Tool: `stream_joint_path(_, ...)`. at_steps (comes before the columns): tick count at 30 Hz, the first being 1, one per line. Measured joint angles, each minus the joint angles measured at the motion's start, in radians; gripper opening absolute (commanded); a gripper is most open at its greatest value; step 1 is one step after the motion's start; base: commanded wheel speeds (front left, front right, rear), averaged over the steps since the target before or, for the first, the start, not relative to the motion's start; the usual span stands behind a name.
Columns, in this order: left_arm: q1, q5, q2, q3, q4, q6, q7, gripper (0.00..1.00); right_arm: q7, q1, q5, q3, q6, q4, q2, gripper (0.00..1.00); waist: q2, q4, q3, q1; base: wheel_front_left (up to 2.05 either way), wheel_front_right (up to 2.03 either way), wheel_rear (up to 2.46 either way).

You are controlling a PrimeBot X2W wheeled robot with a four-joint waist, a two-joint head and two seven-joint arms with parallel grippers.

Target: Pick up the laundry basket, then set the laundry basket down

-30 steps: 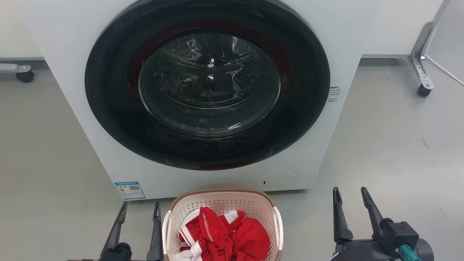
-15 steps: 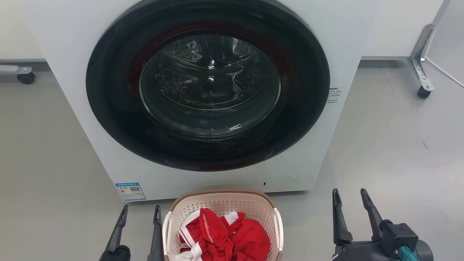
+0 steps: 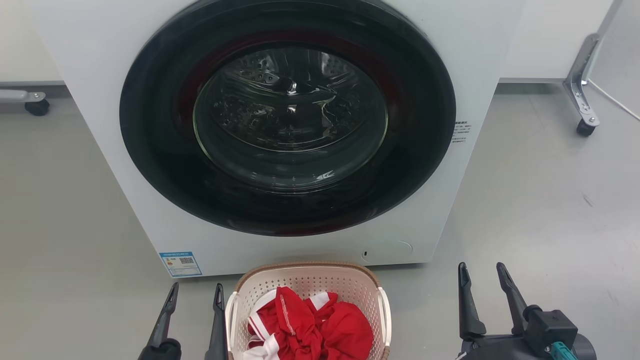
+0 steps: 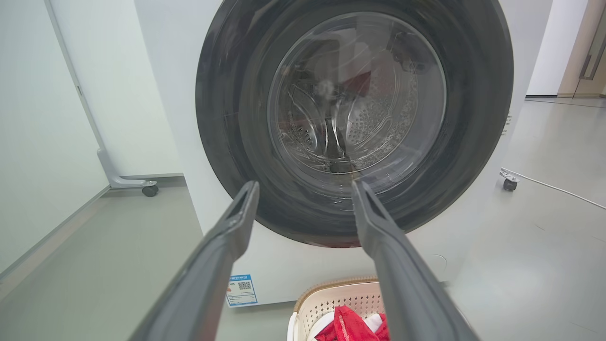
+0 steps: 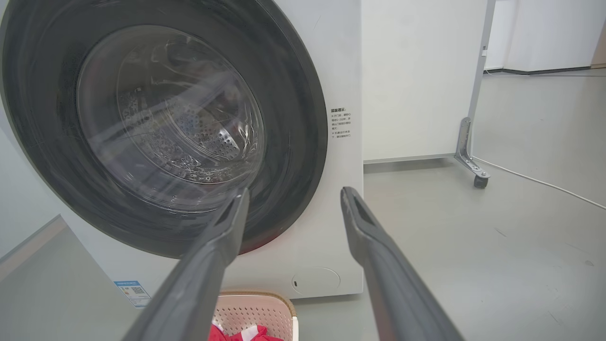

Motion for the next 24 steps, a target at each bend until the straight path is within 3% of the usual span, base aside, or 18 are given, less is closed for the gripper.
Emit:
stream_joint_path(14,0.0,0.0,-0.002,-0.006,-0.01,-0.002,0.0,1.0,0.0,0.003,0.001,-0.003,0.0,-0.017,0.0,1.0,0.0,0.003,0.015,0.0,0.0,0.0,0.0)
stream_joint_path(24,-0.059,0.0,-0.007,-0.016,-0.021,-0.003,0.0,1.0,-0.003,-0.021,0.001,-0.004,0.0,-0.04,0.0,1.0,0.0,0.012,0.094,0.0001,0.0,0.0,0.0)
